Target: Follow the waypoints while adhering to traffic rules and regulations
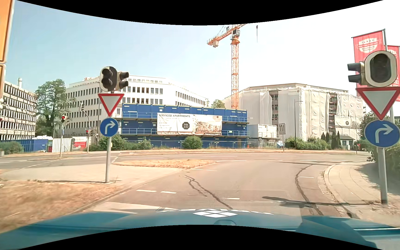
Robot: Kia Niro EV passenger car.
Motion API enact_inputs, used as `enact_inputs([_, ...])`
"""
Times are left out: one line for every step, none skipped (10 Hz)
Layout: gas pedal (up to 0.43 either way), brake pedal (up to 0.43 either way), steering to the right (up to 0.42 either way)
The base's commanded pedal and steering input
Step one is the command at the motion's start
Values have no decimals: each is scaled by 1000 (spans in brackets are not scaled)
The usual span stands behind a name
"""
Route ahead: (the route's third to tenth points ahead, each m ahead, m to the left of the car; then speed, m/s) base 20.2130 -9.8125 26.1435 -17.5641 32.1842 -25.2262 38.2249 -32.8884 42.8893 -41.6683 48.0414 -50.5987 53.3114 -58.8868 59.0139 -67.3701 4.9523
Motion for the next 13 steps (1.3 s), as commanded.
enact_inputs([0,195,86])
enact_inputs([0,195,90])
enact_inputs([0,213,103])
enact_inputs([0,220,115])
enact_inputs([0,220,121])
enact_inputs([0,220,125])
enact_inputs([0,220,134])
enact_inputs([0,213,146])
enact_inputs([0,213,147])
enact_inputs([0,207,146])
enact_inputs([0,207,147])
enact_inputs([0,213,147])
enact_inputs([0,213,146])
